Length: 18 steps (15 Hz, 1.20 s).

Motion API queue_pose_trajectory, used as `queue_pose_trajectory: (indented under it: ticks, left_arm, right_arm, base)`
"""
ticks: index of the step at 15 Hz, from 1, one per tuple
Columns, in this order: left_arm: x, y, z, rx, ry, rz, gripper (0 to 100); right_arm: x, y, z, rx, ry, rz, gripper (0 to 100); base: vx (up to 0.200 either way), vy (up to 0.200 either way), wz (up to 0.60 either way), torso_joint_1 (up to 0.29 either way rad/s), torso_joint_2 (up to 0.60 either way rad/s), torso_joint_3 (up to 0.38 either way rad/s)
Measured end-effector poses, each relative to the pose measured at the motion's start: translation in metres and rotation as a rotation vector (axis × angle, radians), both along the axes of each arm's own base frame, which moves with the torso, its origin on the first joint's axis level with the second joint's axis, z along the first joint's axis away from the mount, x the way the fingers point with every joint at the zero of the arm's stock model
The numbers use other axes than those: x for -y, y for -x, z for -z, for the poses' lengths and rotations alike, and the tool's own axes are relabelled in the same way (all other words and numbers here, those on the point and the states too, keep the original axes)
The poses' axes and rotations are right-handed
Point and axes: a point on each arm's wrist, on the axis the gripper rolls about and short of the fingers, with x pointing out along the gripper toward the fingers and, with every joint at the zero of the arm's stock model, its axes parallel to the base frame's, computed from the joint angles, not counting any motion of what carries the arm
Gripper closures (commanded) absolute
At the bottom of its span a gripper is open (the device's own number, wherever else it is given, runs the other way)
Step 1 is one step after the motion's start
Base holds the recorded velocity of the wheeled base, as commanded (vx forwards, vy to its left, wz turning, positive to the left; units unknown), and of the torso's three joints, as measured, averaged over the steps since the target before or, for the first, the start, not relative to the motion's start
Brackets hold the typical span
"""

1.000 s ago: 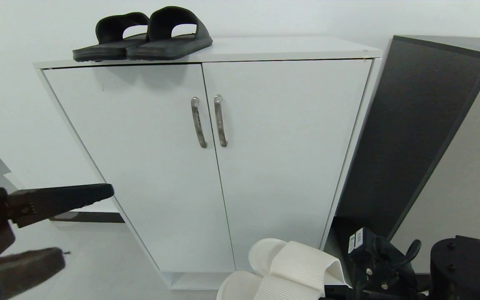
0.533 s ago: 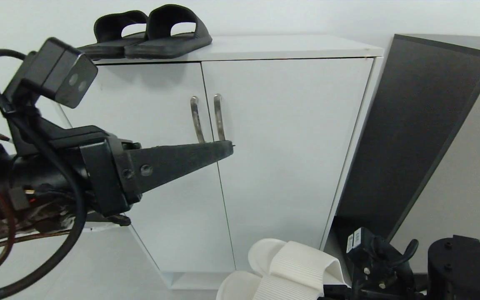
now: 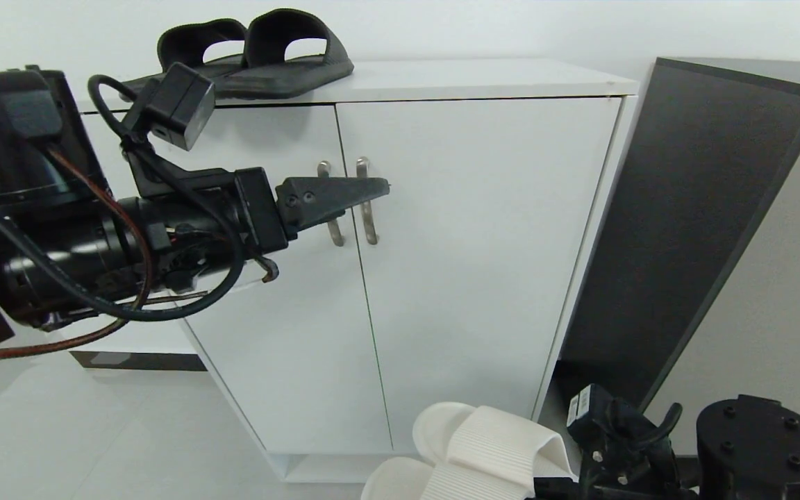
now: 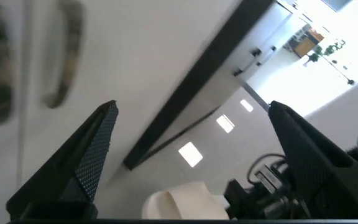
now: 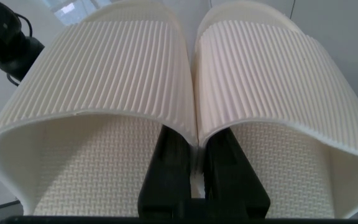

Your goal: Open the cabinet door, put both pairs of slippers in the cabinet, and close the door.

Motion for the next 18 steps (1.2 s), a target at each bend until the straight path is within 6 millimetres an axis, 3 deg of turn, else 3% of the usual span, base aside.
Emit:
queue_pose_trajectory:
  ticks: [5, 13, 18]
  left_arm:
    - [-0.001, -0.019, -0.006, 0.019, -0.009, -0.064, 0]
    - [0.01, -0.046, 0.008, -0.002, -0.049, -0.087, 0]
    - [0.018, -0.061, 0.008, 0.003, -0.047, -0.095, 0]
  right_arm:
    - [0.002, 0.001, 0.003, 0.002, 0.016, 0.001, 100]
    - [0.004, 0.0, 0.0, 0.01, 0.007, 0.01, 100]
    - [0.005, 0.0, 0.0, 0.011, 0.006, 0.01, 100]
  base:
    - [0.0, 0.0, 0.0, 0.0, 0.0, 0.0]
    - [0.0, 0.0, 0.0, 0.0, 0.0, 0.0]
    - [0.0, 0.0, 0.0, 0.0, 0.0, 0.0]
